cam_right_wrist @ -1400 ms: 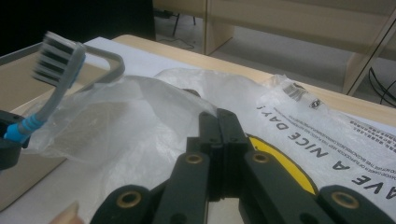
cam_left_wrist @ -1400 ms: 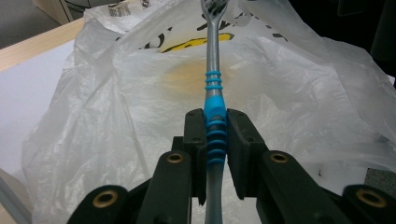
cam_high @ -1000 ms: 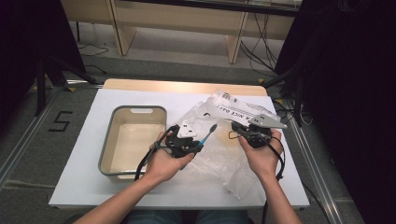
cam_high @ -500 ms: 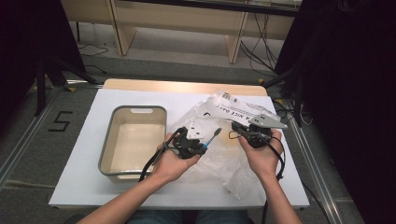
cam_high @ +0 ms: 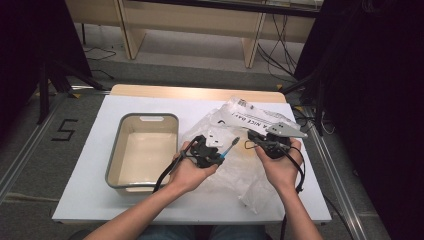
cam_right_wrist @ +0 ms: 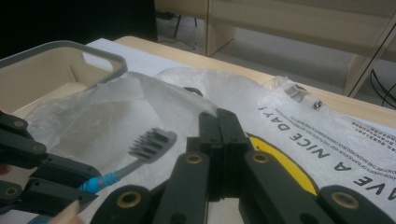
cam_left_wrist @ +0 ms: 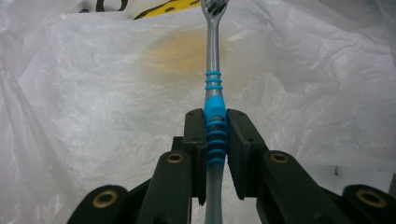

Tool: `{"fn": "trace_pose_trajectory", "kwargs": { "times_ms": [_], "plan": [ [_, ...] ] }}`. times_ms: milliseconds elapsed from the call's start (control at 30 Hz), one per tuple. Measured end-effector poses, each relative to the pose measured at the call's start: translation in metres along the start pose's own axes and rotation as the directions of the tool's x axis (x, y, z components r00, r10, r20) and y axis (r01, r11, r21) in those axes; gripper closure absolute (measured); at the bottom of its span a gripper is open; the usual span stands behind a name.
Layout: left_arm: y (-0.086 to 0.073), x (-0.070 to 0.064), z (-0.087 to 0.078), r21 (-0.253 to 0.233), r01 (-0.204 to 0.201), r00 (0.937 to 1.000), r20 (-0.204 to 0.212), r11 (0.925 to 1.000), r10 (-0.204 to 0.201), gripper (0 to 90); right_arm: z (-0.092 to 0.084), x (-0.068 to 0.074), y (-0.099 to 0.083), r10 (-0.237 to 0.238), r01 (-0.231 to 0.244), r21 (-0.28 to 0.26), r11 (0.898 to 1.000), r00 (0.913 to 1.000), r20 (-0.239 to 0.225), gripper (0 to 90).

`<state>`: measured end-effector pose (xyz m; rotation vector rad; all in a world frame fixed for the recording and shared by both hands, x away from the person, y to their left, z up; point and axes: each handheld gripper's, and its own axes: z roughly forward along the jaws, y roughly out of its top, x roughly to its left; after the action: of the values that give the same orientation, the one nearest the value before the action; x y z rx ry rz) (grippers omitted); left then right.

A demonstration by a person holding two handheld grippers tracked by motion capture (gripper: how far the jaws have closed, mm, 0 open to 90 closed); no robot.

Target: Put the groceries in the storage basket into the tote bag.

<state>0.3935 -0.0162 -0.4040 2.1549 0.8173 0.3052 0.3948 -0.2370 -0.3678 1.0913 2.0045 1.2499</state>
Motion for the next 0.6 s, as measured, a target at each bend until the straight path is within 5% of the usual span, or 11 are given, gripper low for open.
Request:
{"fn": "trace_pose_trajectory", "kwargs": {
  "times_ms": [600],
  "plan": [
    [0.007,0.004,0.025,0.069,0.014,0.9999,-0.007,0.9975,-0.014,78.3,-0.001,0.0,0.001,-0.005,0.005,-0.015,1.0,1.0,-0.001,90.0]
  ]
}}
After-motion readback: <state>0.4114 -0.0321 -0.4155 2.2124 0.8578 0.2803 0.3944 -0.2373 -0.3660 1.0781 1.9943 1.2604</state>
